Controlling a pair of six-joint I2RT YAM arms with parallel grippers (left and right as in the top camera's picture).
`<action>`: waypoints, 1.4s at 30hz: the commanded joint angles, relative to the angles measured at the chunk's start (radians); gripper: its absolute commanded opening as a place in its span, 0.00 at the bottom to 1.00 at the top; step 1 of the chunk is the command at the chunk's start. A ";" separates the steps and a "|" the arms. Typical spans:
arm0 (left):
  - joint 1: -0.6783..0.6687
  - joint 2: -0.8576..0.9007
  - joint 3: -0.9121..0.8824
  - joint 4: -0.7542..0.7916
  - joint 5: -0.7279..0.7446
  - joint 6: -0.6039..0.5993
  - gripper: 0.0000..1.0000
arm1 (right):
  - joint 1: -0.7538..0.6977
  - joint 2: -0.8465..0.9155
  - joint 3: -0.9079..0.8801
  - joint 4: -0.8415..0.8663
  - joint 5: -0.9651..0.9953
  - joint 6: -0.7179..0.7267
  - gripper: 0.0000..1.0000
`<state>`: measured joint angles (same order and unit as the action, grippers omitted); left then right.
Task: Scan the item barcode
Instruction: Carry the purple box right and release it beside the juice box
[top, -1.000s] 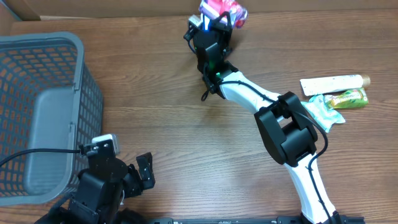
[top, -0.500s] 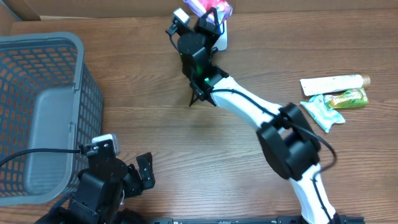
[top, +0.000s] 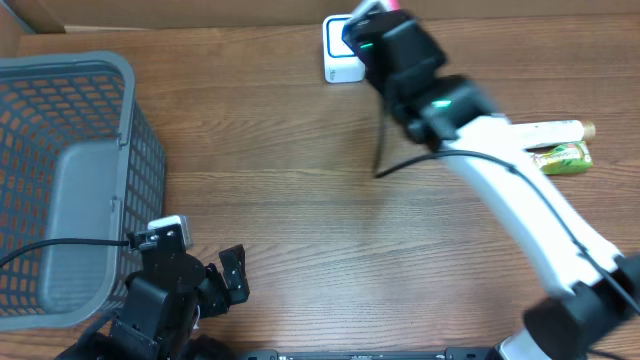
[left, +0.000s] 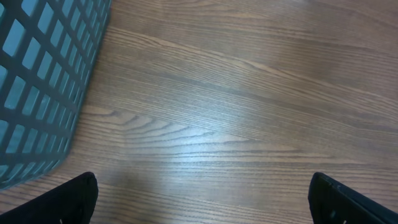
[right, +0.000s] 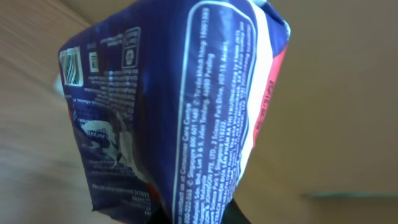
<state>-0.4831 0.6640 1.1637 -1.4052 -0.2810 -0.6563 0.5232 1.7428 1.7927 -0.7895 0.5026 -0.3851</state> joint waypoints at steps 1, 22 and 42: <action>-0.003 0.001 -0.003 0.003 -0.007 -0.018 1.00 | -0.120 -0.152 0.008 -0.082 -0.355 0.360 0.04; -0.003 0.001 -0.003 0.003 -0.007 -0.018 1.00 | -1.093 -0.203 -0.527 -0.211 -0.769 0.775 0.04; -0.003 0.001 -0.003 0.003 -0.007 -0.018 1.00 | -1.249 -0.280 -0.682 -0.086 -0.953 0.779 0.68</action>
<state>-0.4831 0.6640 1.1637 -1.4048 -0.2810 -0.6563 -0.7261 1.5402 1.0367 -0.8570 -0.4217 0.3904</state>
